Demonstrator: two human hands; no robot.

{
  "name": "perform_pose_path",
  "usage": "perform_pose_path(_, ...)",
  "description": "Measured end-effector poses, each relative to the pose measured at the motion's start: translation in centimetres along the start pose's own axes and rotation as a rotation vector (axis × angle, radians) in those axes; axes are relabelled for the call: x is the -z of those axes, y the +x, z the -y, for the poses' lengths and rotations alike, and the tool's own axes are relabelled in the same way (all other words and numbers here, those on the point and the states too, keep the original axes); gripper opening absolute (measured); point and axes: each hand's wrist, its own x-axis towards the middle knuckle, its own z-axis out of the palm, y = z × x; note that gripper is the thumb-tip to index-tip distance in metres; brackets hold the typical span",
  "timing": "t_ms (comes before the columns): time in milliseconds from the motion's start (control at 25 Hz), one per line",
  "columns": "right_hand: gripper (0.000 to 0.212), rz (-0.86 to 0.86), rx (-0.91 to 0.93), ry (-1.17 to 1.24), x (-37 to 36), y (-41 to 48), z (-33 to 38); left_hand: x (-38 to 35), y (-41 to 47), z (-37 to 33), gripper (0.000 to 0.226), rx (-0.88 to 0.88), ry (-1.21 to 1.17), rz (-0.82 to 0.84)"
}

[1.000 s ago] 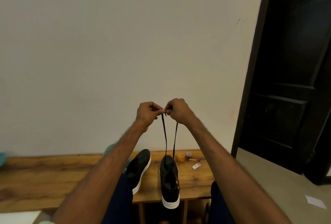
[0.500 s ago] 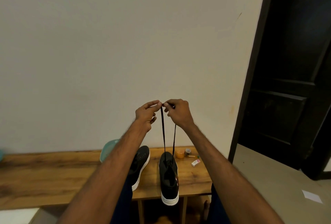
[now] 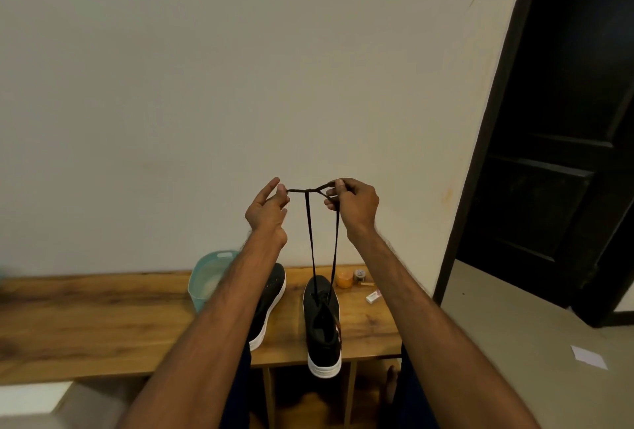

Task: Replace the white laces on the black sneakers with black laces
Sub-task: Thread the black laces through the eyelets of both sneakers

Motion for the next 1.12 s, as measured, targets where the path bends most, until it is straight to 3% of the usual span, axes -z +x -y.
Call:
perform_pose_path(200,0.026,-0.193,-0.316,0.441,2.4,2.0,-1.9,2.8,3.0,0.3,0.014,0.096,-0.443,-0.030)
perform_pose_path(280,0.027,-0.255,-0.437,0.654,4.3,3.0,-3.2,4.9,4.7,0.8,0.016,0.108,-0.486,-0.090)
perform_pose_path(360,0.028,-0.341,-0.507,0.850,6.4,3.7,-4.9,7.4,6.1,2.1,0.016,0.085,-0.276,-0.164)
perform_pose_path(440,0.030,-0.401,-0.524,0.862,7.9,3.9,-7.1,9.9,6.9,4.6,0.016,-0.008,0.235,-0.138)
perform_pose_path(600,0.028,-0.196,-0.569,0.403,8.1,2.1,-12.6,12.2,5.9,11.5,0.017,-0.181,1.210,0.307)
perform_pose_path(680,0.026,-0.010,-0.553,0.128,7.7,0.5,-15.6,12.1,4.7,14.7,0.037,-0.152,1.473,0.534)
perform_pose_path(800,0.018,0.192,-0.434,-0.230,8.1,-1.3,-19.4,12.5,3.7,18.4,0.053,-0.060,1.767,0.739)
perform_pose_path(960,0.019,0.546,-0.313,-0.721,10.1,-2.7,-22.6,14.7,3.4,20.0,0.057,0.076,1.878,0.857)
perform_pose_path(1120,0.051,0.958,-0.597,-0.960,10.6,-3.9,-23.9,15.9,3.9,19.9,0.025,0.293,1.579,0.882)
